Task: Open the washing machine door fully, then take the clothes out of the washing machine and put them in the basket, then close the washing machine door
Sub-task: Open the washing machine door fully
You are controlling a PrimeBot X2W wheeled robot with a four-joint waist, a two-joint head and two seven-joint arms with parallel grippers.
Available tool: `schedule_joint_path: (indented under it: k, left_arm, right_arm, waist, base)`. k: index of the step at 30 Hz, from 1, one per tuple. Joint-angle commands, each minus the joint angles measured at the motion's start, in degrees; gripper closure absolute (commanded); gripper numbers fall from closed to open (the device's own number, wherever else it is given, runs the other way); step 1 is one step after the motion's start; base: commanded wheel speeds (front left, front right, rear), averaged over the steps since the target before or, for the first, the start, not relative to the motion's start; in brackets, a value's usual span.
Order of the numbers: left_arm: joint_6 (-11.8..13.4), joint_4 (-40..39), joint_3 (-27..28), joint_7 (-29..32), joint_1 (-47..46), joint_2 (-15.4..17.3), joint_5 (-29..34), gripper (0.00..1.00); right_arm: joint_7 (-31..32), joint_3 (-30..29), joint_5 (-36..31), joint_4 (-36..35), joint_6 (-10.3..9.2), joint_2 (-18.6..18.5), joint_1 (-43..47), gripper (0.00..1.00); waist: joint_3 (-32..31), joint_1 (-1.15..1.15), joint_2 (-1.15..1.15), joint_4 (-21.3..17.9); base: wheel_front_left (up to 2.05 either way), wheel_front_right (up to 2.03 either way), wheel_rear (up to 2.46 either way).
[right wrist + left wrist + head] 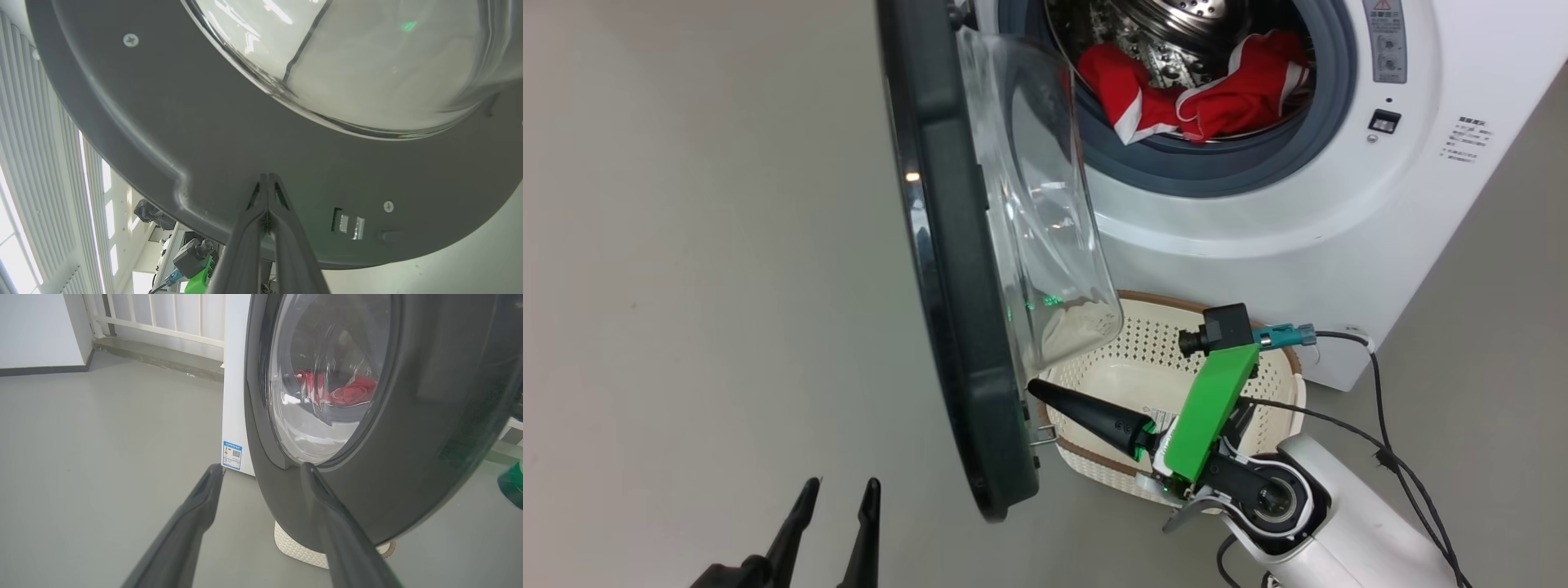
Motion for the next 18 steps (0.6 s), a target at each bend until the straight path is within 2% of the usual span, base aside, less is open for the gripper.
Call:
schedule_joint_path:
  k: [1,3,18]
  left_arm:
    - [0.0,-1.7,2.3,-0.7,-0.4,0.6,-0.4,0.0]
    - [-0.1,-1.6,2.5,-0.7,-0.4,0.6,-0.2,0.0]
    - [-0.2,-1.4,3.6,-0.7,0.1,0.6,0.7,0.0]
  right_arm:
    - [-1.0,0.0,-1.3,-1.0,0.45,1.0,0.4,0.31]
    - [-1.5,-0.5,-1.8,-0.6,0.45,1.0,1.2,0.0]
    - [-6.1,-5.1,-4.2,0.7,0.45,-2.0,9.1,0.0]
  waist:
    - [-0.1,0.0,0.0,-0.6]
    - [-0.2,0.0,0.0,-1.0]
    - [-1.0,0.0,0.0,-3.6]
  base:
    - [0.0,0.0,0.0]
    - [0.0,0.0,0.0]
    - [0.0,0.0,0.0]
